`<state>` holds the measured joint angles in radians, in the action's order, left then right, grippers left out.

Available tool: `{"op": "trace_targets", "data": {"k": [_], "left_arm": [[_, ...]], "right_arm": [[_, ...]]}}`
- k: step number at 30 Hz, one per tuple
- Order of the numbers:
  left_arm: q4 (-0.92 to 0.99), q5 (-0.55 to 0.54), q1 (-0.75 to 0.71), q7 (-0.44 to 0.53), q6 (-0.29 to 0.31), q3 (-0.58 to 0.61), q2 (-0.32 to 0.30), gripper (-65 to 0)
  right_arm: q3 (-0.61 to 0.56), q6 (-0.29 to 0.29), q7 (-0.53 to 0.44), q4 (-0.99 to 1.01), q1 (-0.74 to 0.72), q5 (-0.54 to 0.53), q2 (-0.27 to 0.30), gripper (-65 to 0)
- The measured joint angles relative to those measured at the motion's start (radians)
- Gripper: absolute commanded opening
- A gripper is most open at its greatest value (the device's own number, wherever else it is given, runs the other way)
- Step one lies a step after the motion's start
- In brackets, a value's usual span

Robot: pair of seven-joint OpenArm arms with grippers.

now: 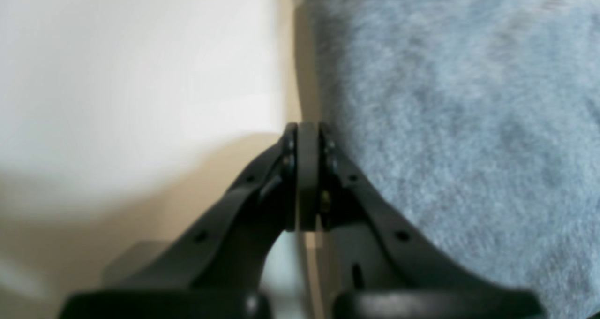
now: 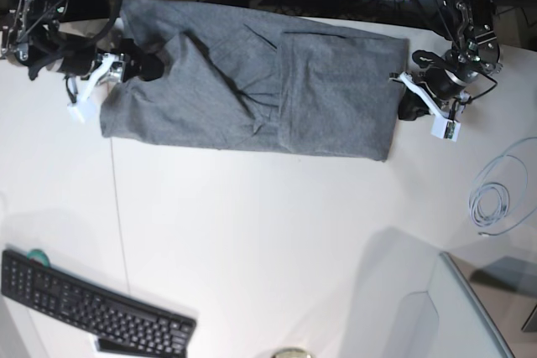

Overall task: Layout the t-shirt on the table in an organized manner, then fold the t-shirt properly
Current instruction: 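Move both grippers to the ends of the folded shirt, then grasp the folded shirt ends with both grippers and push them inward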

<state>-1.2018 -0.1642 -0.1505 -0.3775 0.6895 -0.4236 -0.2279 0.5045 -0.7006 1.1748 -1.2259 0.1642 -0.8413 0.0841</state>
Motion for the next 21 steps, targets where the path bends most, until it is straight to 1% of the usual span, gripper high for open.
{"op": "trace_targets", "data": {"k": [5,8,10,14,18,21], "left_arm": [[0.0,-0.001,0.002,0.0,0.0,0.02,-0.002,-65.0],[0.0,0.0,0.002,0.0,0.0,0.02,-0.003,-65.0],[0.0,0.0,0.0,-0.001,0.0,0.022,-0.003,-65.0],[0.0,0.0,0.0,-0.003,0.0,0.022,-0.003,-65.0],[0.0,0.0,-0.002,-0.003,0.0,0.021,-0.002,-65.0],[0.001,0.0,-0.002,-0.004,0.0,0.021,-0.005,-65.0]], "right_arm": [[0.0,0.0,0.002,0.0,0.0,0.002,-0.002,-15.3],[0.001,0.0,0.053,0.001,-0.012,-0.003,-0.002,-15.3],[0.002,0.0,0.06,0.003,-0.02,0.003,-0.005,-15.3],[0.002,0.0,0.061,0.003,-0.023,0.003,-0.019,-15.3],[0.001,0.0,0.06,0.003,-0.03,0.006,-0.054,-15.3],[0.001,0.0,0.061,0.004,-0.031,0.007,-0.056,-15.3]]}}
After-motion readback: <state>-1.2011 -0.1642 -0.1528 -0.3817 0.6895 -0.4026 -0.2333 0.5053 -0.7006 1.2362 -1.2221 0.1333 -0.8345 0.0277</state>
